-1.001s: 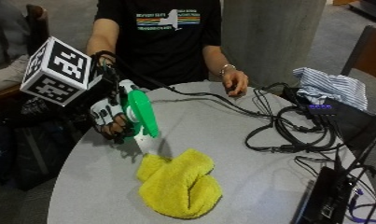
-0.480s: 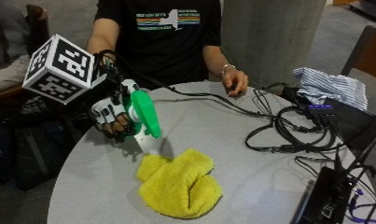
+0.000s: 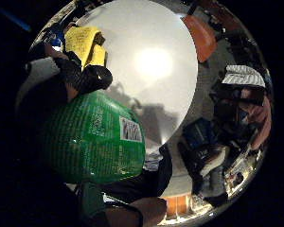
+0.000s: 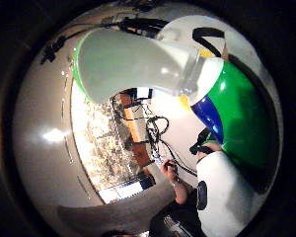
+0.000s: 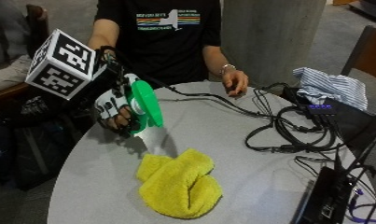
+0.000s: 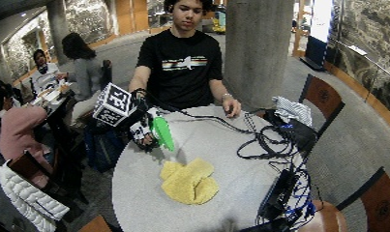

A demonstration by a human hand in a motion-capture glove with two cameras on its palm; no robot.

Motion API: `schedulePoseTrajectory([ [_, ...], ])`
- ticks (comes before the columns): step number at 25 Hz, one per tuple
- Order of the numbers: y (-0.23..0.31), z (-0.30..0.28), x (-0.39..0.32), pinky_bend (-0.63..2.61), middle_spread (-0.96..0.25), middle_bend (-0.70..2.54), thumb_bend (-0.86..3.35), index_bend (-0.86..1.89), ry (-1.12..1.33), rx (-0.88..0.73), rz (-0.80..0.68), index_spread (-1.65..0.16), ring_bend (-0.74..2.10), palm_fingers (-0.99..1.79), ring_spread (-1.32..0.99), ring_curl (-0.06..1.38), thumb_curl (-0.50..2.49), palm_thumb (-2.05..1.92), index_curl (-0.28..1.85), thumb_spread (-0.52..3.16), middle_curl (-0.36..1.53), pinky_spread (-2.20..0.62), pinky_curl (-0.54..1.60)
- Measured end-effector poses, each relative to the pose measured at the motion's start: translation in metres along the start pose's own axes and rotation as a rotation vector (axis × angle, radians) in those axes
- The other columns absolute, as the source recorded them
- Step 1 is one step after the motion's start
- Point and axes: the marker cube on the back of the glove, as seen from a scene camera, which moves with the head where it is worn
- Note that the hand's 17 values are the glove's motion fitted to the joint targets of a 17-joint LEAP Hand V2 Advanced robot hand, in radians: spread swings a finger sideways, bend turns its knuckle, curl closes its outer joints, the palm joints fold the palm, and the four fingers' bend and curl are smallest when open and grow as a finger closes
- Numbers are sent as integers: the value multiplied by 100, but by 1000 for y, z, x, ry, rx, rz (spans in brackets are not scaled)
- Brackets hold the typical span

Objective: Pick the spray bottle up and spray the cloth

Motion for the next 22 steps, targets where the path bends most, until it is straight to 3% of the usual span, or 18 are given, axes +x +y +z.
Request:
schedulePoseTrajectory([
  [4,10,-1,-10,35,-5,23,-3,11,-116,118,-128,-18,34,105,6,38,70,103,31,48,49,17,37],
  [11,57,17,-50,35,-5,23,-3,12,-394,266,-504,-18,34,105,6,38,71,103,31,48,50,16,37],
  [18,120,83,-99,34,-5,22,-3,12,-487,162,-811,-18,32,103,5,38,71,103,32,49,50,16,37],
  [22,139,139,-114,34,-5,22,-3,12,-490,99,-854,-18,31,102,4,38,71,103,32,49,50,16,37],
])
